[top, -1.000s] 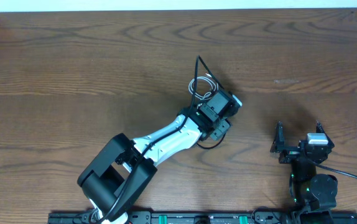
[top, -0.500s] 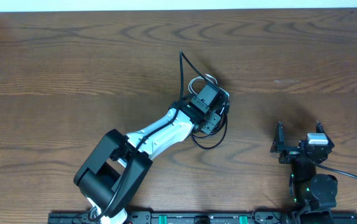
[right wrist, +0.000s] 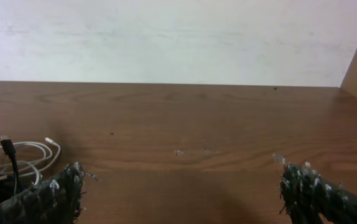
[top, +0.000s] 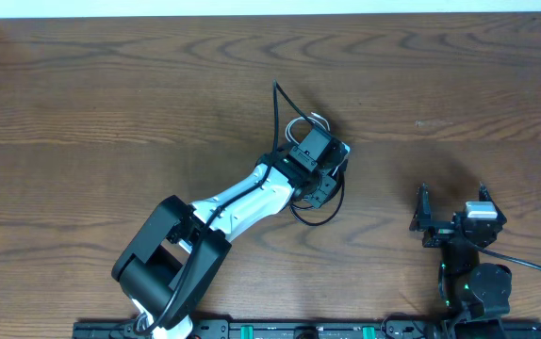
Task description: Untangle cables
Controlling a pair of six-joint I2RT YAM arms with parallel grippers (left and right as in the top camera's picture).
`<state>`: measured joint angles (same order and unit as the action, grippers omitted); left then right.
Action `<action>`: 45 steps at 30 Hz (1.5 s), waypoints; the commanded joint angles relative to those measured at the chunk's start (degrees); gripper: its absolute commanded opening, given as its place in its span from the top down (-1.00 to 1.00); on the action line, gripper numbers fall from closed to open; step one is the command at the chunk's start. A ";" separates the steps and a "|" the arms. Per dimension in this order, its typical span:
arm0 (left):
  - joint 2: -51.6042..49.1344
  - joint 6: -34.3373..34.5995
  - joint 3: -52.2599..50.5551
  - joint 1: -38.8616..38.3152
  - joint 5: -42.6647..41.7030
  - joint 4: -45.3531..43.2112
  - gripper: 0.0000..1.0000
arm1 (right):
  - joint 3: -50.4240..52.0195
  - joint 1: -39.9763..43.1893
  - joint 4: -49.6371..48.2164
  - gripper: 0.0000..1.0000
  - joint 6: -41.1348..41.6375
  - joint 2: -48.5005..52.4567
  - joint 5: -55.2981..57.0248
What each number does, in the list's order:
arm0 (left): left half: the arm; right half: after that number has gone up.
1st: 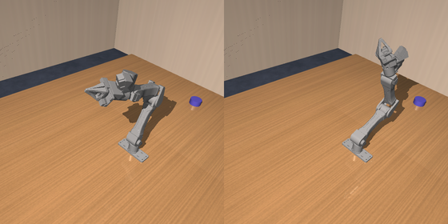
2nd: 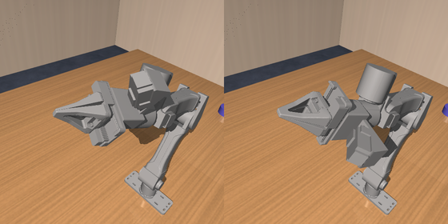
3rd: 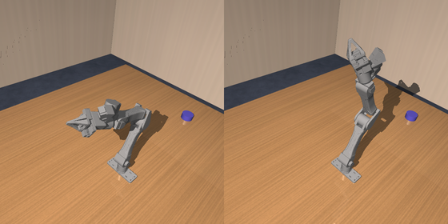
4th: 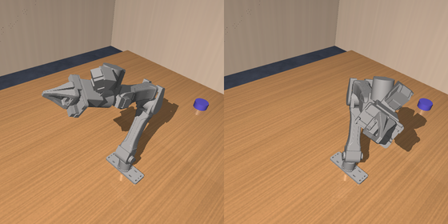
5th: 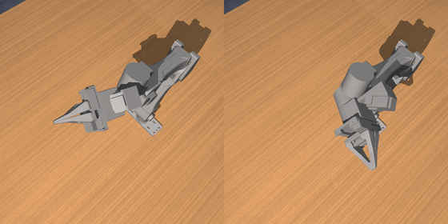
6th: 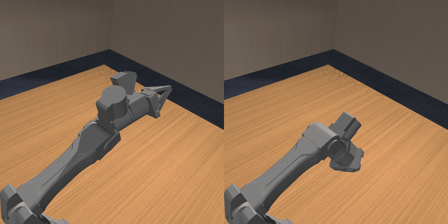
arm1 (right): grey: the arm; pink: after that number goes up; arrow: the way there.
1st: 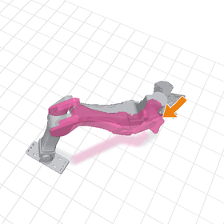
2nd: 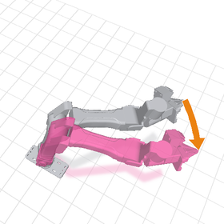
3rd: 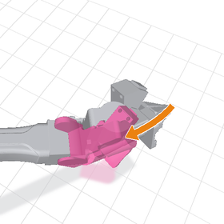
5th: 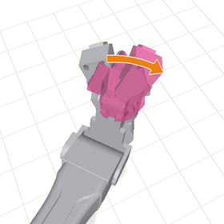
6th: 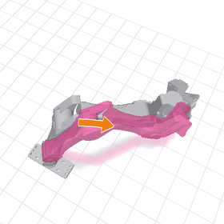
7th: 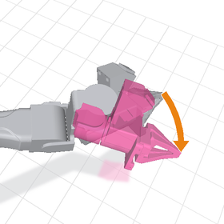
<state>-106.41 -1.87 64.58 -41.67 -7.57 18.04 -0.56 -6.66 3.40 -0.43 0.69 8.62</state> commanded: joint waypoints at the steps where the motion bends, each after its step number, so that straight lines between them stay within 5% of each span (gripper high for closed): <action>1: -0.76 0.04 -0.61 0.15 1.70 0.31 0.04 | 0.24 0.28 0.04 -0.99 0.57 -0.37 0.20; 5: -0.76 0.04 -0.61 0.13 2.03 0.31 0.13 | 0.24 0.28 0.04 -0.98 0.57 -0.35 0.20; 13: -0.74 0.37 -0.61 0.13 1.99 0.07 0.84 | 0.24 0.28 0.04 -0.98 0.57 -0.35 0.20; 32: 16.26 10.78 0.92 0.11 -11.04 -1.01 0.84 | 0.24 0.28 0.04 -0.98 0.57 -0.37 0.20; 33: 17.46 10.80 0.92 0.11 -12.09 -1.01 0.83 | 0.24 0.28 0.04 -0.99 0.57 -0.35 0.20; 36: 20.28 10.80 0.92 0.09 -14.53 -0.98 0.27 | 0.24 0.28 0.04 -0.99 0.57 -0.35 0.20; 45: 24.13 11.02 0.92 0.09 -16.46 -0.98 -0.50 | 0.24 0.28 0.04 -0.98 0.57 -0.37 0.20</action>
<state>-83.00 8.99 64.58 -41.67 -22.63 16.91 -0.56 -6.66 3.40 -0.43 0.69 8.62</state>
